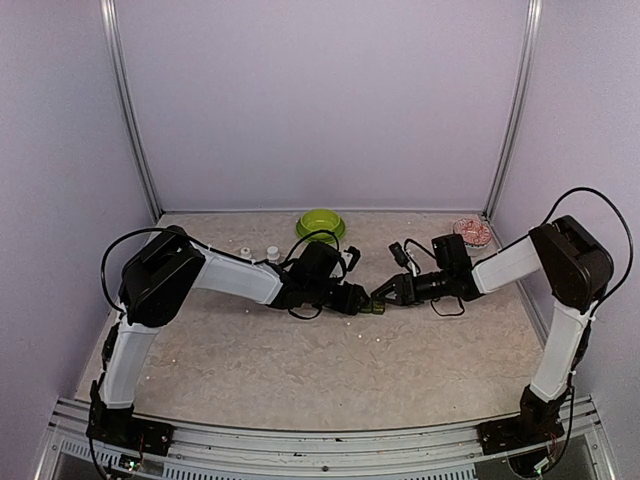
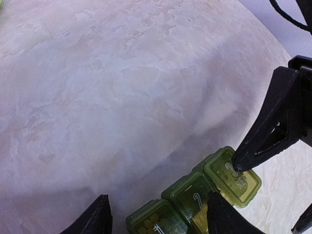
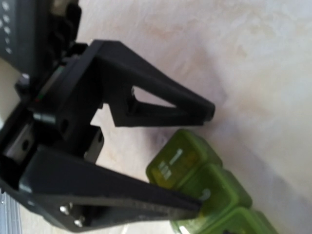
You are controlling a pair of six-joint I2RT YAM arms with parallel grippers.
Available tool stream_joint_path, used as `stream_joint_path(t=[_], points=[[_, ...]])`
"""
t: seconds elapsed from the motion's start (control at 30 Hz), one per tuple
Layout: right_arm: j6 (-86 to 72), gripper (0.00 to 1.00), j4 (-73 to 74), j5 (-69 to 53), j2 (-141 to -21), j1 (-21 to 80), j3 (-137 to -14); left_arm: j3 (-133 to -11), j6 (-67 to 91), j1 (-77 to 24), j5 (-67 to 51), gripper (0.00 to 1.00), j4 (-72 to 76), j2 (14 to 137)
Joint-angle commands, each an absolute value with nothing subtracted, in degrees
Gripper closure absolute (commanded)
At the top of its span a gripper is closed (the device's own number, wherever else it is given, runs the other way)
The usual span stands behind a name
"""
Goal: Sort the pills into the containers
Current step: Close the lid of the pill container on the pill container.
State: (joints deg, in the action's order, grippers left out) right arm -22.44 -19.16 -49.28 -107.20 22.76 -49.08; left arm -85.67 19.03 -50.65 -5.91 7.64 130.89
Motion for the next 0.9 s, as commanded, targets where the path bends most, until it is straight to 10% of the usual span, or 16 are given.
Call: stream_joint_path(t=[0.0,0.87], points=[[-23.2,0.45,-20.1,-50.0,-106.4,23.5,-48.0,-83.4,17.9,-50.5,-4.3,0.36,1.8,132.1],[-23.3,0.46,-16.9,-47.0,-112.3,24.1,-47.0,-83.2,18.0,-49.8,-3.8,0.36,1.4,132.0]])
